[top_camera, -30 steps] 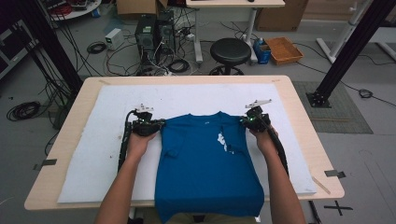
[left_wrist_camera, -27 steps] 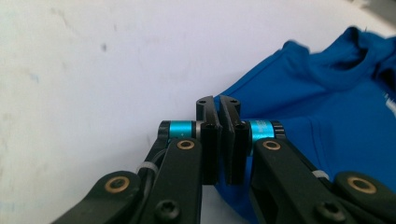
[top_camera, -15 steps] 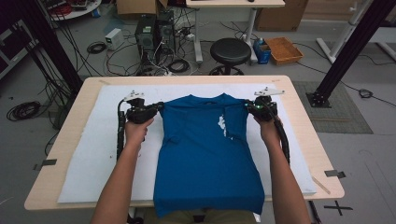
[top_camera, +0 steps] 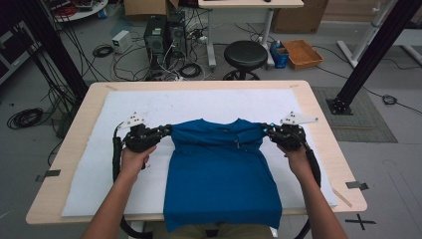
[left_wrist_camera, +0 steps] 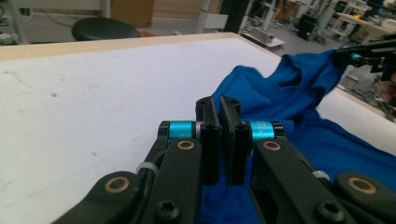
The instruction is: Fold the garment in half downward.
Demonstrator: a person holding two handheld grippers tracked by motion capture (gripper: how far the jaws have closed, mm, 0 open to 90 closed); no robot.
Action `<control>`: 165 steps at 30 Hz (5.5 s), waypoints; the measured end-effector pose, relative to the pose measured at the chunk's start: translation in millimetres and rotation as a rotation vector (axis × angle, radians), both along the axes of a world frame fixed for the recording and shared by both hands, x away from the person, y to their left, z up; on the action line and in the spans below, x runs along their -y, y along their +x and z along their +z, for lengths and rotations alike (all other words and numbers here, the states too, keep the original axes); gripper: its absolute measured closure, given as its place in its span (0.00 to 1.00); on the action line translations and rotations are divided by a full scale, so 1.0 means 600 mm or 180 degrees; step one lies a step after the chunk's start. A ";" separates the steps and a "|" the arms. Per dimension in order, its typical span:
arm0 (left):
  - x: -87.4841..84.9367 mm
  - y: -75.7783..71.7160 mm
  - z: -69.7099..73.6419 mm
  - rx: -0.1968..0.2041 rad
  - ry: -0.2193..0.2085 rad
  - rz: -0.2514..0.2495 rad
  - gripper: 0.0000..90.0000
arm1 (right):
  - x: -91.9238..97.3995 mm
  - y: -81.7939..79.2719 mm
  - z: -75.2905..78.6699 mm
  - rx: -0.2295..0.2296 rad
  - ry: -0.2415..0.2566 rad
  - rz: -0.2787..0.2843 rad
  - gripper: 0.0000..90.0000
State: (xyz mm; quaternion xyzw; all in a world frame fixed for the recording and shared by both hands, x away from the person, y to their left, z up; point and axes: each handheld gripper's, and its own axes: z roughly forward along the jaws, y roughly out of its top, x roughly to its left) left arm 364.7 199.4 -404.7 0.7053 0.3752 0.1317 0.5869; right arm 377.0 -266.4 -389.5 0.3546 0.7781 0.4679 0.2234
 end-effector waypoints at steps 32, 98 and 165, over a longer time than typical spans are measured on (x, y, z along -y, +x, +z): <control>-0.004 -0.074 -0.031 -0.0458 0.0596 0.0187 0.47 | 0.048 -0.123 -0.047 -0.0435 0.0170 0.0088 0.44; 0.087 -0.013 -0.073 -0.0144 0.0816 -0.0060 0.87 | 0.030 -0.010 -0.083 -0.0791 0.0018 -0.0117 0.86; 0.090 -0.115 -0.037 -0.0241 0.0522 -0.1261 0.73 | 0.018 -0.142 -0.065 -0.0978 0.0298 0.1305 0.78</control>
